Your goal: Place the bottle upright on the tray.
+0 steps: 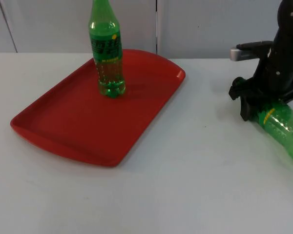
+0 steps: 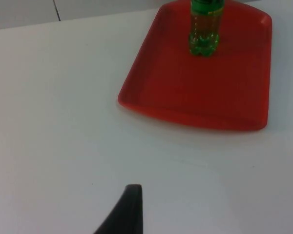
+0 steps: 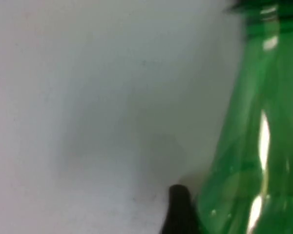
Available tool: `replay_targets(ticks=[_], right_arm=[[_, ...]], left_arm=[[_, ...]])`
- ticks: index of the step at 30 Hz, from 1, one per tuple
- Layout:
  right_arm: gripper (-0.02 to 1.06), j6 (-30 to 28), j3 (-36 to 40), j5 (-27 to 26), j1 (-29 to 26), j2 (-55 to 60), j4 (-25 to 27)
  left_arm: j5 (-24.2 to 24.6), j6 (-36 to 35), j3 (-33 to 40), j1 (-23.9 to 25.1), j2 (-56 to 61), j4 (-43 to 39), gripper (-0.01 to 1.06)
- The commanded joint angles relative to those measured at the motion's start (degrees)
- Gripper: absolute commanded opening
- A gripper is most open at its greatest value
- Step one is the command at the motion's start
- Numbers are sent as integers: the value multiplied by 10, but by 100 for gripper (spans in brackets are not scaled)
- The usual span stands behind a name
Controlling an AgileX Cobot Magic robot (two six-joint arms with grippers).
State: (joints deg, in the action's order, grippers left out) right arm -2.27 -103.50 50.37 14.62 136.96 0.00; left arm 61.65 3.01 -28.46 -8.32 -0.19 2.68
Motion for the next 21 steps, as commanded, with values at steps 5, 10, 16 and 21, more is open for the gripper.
replay_targets(ticks=[5,10,16,21], right_arm=[[0,1,-4,11,1,-1,0],[0,-2,-18,32,1,-2,0],[0,-30,-18,25,1,-40,11],[0,-58,-18,19,1,-92,38]], left_arm=[[-1,-5,2,-3,2,3,98],[-1,-5,2,-3,2,3,98],[-1,-5,2,-3,2,3,98],[-1,-5,2,-3,2,3,98]])
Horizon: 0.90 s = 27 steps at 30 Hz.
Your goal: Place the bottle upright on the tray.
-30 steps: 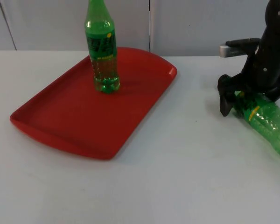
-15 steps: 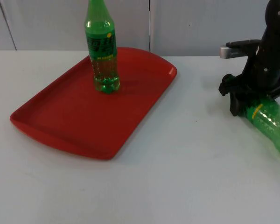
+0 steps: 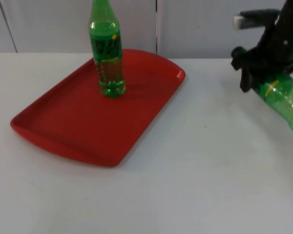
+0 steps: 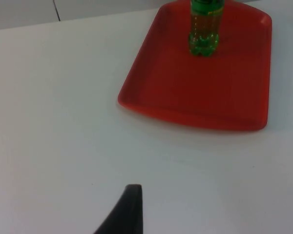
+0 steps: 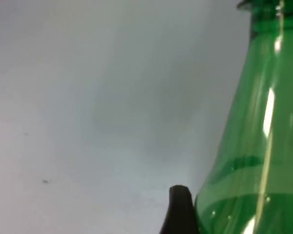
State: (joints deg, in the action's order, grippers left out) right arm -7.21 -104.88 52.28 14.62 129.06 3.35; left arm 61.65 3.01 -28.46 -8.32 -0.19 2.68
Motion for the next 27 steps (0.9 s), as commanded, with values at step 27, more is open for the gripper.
replay_targets(ticks=[27], right_arm=[[0,-560,447,-443,83,-460,490]], left_arm=[[-1,-5,2,-3,2,3,98]])
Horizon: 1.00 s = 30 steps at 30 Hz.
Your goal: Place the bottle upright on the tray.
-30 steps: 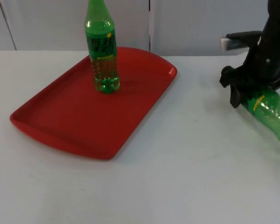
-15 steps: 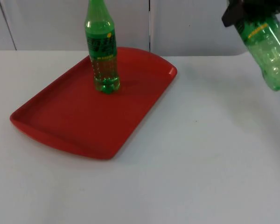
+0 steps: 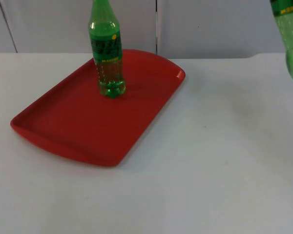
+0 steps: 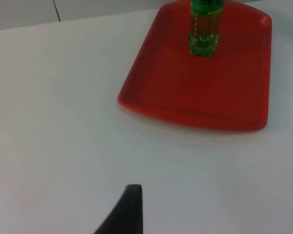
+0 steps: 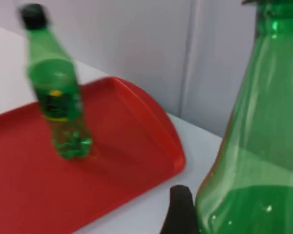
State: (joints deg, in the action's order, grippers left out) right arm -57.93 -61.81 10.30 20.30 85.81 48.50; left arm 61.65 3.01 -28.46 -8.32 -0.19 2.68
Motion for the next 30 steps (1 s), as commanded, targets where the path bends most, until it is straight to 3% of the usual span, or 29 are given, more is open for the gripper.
replay_targets(ticks=[1,8,10,12,13,15,18,19,21,30], right_arm=[[0,-67,17,-17,40,-32,44],[0,-130,13,11,85,-34,48],[0,-170,13,34,89,-34,97],[0,-291,13,83,89,-34,233],[0,-291,13,83,89,-34,233],[0,-394,13,131,87,-34,349],[0,-496,13,160,89,-34,484],[0,-496,13,160,89,-34,484],[0,-550,13,173,89,-34,514],[0,-636,13,258,89,15,514]], left_arm=[[-1,-5,2,-3,2,3,98],[-1,-5,2,-3,2,3,98],[-1,-5,2,-3,2,3,98],[-1,-5,2,-3,2,3,98],[-1,-5,2,-3,2,3,98],[-1,-5,2,-3,2,3,98],[-1,-5,2,-3,2,3,98],[-1,-5,2,-3,2,3,98],[-1,-5,2,-3,2,3,98],[-1,-5,2,-3,2,3,98]])
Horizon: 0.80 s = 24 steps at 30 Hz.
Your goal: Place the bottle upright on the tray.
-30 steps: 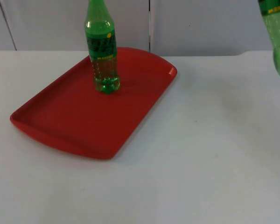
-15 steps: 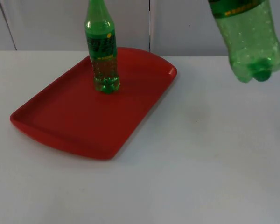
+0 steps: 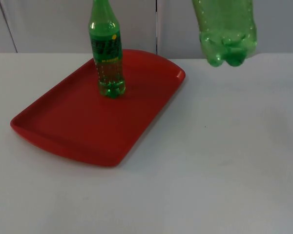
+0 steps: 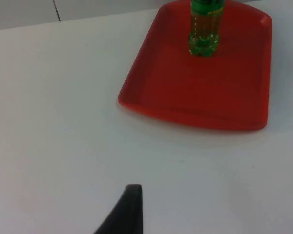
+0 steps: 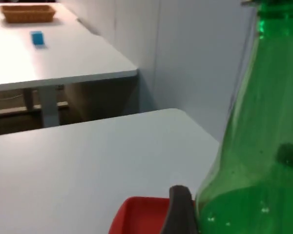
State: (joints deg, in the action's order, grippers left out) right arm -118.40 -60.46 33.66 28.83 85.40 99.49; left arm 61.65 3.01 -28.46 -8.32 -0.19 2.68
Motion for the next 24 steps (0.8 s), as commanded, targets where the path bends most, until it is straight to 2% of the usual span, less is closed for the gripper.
replay_targets(ticks=[1,6,9,10,11,13,14,16,21,24], right_arm=[[0,-31,0,24,3,19,5],[0,-43,0,39,3,67,5],[0,-52,-9,75,3,104,5],[0,-75,-14,100,3,116,5],[0,-75,-14,100,3,116,5],[0,-153,-27,167,4,152,5],[0,-163,-31,174,6,156,5],[0,-166,-45,171,7,177,5],[0,-157,-103,95,35,232,5],[0,-157,-137,71,49,253,5]], left_arm=[[-1,-5,2,-3,2,3,98],[-1,-5,2,-3,2,3,98],[-1,-5,2,-3,2,3,98],[-1,-5,2,-3,2,3,98],[-1,-5,2,-3,2,3,98],[-1,-5,2,-3,2,3,98],[-1,-5,2,-3,2,3,98],[-1,-5,2,-3,2,3,98],[-1,-5,2,-3,2,1,98],[-1,-5,2,-3,2,1,98]])
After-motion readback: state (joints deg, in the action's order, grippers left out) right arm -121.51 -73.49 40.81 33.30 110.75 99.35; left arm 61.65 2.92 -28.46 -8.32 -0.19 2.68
